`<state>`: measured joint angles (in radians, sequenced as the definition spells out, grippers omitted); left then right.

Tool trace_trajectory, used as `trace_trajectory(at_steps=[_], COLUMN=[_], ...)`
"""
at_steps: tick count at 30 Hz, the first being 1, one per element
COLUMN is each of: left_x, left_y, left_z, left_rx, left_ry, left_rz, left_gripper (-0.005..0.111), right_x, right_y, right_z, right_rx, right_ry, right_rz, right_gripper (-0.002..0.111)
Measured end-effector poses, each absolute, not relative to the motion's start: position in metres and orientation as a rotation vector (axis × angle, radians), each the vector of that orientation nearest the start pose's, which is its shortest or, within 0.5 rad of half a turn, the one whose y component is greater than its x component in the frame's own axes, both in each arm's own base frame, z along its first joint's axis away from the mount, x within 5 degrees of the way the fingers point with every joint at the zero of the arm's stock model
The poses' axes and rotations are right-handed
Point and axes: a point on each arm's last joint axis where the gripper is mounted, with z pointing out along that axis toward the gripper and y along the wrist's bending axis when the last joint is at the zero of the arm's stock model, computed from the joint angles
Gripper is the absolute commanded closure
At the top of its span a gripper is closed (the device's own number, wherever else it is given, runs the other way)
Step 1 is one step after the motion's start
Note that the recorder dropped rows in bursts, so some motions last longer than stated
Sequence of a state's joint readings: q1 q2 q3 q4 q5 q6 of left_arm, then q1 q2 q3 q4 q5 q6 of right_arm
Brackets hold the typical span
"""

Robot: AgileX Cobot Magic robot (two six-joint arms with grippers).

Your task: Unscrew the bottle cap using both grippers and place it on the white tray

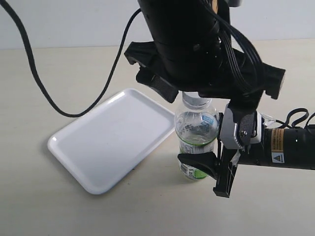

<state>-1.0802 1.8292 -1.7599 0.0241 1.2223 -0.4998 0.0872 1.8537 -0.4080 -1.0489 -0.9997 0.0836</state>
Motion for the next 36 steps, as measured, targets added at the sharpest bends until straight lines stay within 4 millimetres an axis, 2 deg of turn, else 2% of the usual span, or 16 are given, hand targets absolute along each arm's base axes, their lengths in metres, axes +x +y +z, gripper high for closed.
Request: trace_trajectory(at_steps=[4, 9, 15, 20, 24, 29, 36], left_x=[0.19, 0.197, 0.201, 0.202, 0.2, 0.198, 0.197], left_y=[-0.343, -0.339, -0.337, -0.337, -0.337, -0.339, -0.34], left_z=[0.328, 0.329, 0.33, 0.33, 0.329, 0.329, 0.329], left_rx=[1.055, 1.477, 2.04, 2.408, 2.543, 2.604, 2.606], left_ry=[2.601, 2.31, 1.814, 1.34, 1.108, 0.987, 0.959], left_rz=[-0.264, -0.055, 0.17, 0.294, 0.324, 0.3, 0.291], left_gripper=[0.02, 0.02, 0.021, 0.021, 0.026, 0.044, 0.041], right_x=[0.231, 0.231, 0.231, 0.231, 0.231, 0.231, 0.231], right_y=[0.087, 0.087, 0.087, 0.087, 0.087, 0.087, 0.087], right_z=[0.103, 0.103, 0.103, 0.102, 0.102, 0.102, 0.102], right_rx=[-1.136, -1.138, -1.138, -1.142, -1.144, -1.143, -1.141], right_ry=[1.737, 1.736, 1.736, 1.738, 1.741, 1.744, 1.745], right_rz=[0.572, 0.573, 0.573, 0.571, 0.568, 0.568, 0.569], right_gripper=[0.108, 0.108, 0.108, 0.108, 0.108, 0.108, 0.108])
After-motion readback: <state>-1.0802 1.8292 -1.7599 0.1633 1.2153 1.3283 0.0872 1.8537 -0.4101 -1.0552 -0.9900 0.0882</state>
